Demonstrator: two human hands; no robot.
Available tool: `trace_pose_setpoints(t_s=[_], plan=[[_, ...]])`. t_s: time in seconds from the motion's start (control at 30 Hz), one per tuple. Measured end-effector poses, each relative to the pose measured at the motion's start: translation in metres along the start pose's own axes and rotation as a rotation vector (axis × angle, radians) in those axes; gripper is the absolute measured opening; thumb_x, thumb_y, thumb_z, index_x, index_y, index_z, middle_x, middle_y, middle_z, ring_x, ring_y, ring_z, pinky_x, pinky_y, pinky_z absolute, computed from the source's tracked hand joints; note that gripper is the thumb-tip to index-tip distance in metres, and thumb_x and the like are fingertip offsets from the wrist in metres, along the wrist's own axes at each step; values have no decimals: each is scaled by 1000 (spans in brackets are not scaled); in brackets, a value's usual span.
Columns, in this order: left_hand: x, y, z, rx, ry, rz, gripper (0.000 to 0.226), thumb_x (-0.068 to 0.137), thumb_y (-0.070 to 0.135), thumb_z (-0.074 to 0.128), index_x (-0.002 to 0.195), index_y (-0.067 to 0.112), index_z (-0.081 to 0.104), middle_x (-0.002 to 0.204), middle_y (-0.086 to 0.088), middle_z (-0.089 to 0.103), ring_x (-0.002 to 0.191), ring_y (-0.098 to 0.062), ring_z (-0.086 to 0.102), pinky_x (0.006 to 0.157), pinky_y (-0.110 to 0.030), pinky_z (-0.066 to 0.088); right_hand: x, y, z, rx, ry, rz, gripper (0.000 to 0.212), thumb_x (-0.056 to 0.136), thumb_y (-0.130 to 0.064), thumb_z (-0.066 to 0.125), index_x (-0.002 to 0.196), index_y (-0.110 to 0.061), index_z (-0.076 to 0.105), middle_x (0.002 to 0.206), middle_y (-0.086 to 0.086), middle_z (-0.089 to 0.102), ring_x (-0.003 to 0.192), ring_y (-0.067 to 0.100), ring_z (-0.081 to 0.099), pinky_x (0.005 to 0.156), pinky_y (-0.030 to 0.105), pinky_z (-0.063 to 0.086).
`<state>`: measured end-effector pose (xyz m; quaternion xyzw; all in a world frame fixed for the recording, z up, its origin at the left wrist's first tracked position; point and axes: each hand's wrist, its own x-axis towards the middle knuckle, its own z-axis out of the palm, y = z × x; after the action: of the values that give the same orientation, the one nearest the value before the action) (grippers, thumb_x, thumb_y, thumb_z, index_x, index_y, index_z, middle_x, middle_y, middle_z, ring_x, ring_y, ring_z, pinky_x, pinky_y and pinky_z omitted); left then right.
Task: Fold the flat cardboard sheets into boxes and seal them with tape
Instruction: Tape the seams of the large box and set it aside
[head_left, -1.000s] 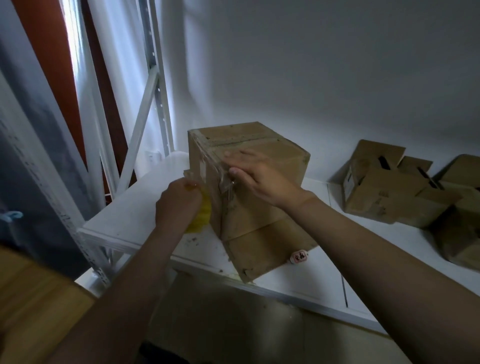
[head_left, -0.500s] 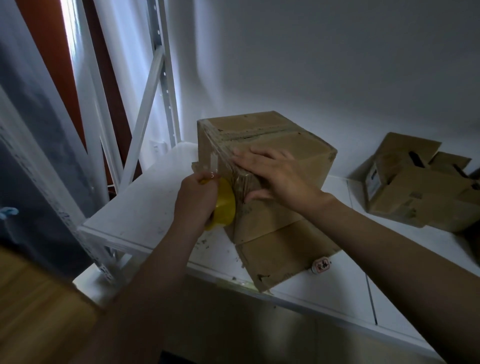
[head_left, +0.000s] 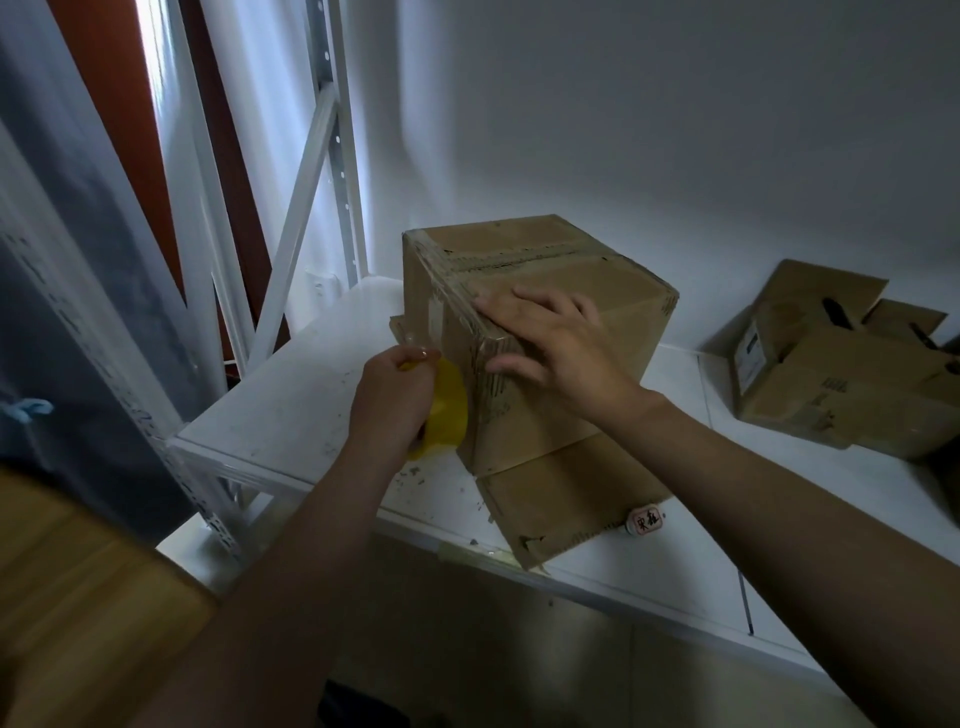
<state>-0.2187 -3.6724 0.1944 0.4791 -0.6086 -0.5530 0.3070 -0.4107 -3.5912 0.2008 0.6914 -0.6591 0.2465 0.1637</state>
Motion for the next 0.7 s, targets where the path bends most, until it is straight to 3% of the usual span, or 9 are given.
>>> trace_pose_setpoints(t_s=[0.1, 0.2, 0.33, 0.5, 0.6, 0.7], plan=[[-1, -2, 1, 14, -14, 16, 21, 99, 29, 57, 118, 34, 65, 114, 5, 54, 106, -26, 53, 101, -52, 50, -1, 1, -6, -46, -74, -29, 81, 83, -68, 59, 155, -39, 36, 157, -19, 40, 142, 17, 36, 106, 31, 19], [-2, -3, 1, 27, -13, 27, 27, 99, 29, 57, 124, 32, 66, 124, 4, 55, 110, -26, 53, 101, -53, 50, 2, -2, -7, -83, -87, -6, 81, 83, -70, 59, 155, -40, 35, 156, -21, 40, 138, 15, 36, 98, 29, 19], [-3, -1, 1, 43, -10, 46, 27, 100, 30, 55, 124, 31, 67, 134, 0, 56, 117, -31, 54, 101, -54, 51, -2, -15, 2, -22, 82, 102, 57, 93, -64, 55, 146, -42, 50, 147, -23, 51, 127, 13, 43, 93, 30, 22], [-4, 1, 2, 26, -22, 48, 21, 101, 25, 52, 109, 39, 65, 125, 4, 53, 117, -30, 52, 100, -54, 51, 0, -39, 30, 9, 386, 271, 37, 92, -53, 62, 125, -39, 70, 130, -24, 64, 113, 15, 51, 102, 36, 30], [-4, 0, 1, 40, -26, 42, 26, 101, 26, 52, 120, 35, 66, 130, 3, 55, 119, -29, 51, 102, -54, 49, 5, -45, 33, 10, 421, 303, 33, 94, -51, 60, 121, -37, 73, 125, -23, 67, 113, 19, 53, 101, 40, 33], [-3, -2, 0, 53, -26, 55, 26, 100, 28, 54, 122, 34, 65, 126, 5, 54, 118, -27, 52, 102, -52, 49, 3, -38, 33, -104, 325, 224, 44, 92, -54, 62, 130, -32, 67, 132, -16, 65, 115, 22, 52, 101, 41, 33]])
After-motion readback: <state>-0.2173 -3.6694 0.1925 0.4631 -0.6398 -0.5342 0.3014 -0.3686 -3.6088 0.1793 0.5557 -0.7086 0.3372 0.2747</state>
